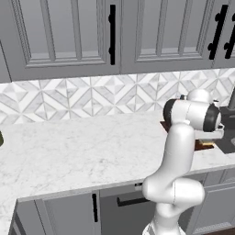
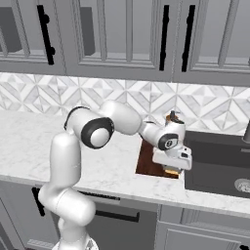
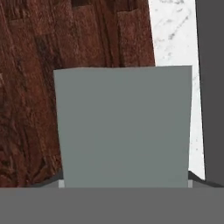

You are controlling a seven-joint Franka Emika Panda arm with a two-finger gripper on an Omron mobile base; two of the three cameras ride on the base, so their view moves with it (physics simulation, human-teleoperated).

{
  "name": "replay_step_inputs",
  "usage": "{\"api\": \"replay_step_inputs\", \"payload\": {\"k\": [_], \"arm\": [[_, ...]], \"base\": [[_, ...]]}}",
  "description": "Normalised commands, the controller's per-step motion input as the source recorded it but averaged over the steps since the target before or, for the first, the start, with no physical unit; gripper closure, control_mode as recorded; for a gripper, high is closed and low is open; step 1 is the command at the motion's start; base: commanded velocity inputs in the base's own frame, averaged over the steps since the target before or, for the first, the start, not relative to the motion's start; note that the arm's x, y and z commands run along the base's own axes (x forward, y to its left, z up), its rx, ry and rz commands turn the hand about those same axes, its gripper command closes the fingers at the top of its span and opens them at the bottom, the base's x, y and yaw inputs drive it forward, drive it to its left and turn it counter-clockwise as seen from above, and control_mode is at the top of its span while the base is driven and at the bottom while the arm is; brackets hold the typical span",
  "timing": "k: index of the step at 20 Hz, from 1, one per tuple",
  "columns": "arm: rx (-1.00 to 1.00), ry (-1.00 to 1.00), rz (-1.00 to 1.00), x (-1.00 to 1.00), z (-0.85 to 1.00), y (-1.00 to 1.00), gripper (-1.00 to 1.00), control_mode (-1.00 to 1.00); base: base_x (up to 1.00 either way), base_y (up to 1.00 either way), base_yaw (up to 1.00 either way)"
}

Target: Pick up the sponge from the counter and clean the cutting board by briefly scrubbing or pressing down on the cutting board. Once finished, release the sponge.

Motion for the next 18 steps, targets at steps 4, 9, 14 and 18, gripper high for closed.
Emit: {"api": "replay_step_inputs", "payload": {"k": [4,9,14,18], "arm": [[0.00,-0.03,0.00,0.47,0.50,0.00,1.00,-1.00],[-0.03,0.02,0.01,0.41,-0.02,0.02,1.00,-1.00],[-0.04,0.09,0.05,0.08,-0.79,0.11,1.00,-1.00],[0.00,0.04,0.01,0.24,-0.06,0.78,1.00,-1.00]], "base": [[0.00,0.00,0.00],[0.00,0.00,0.00],[0.00,0.00,0.00],[0.00,0.00,0.00]]}}
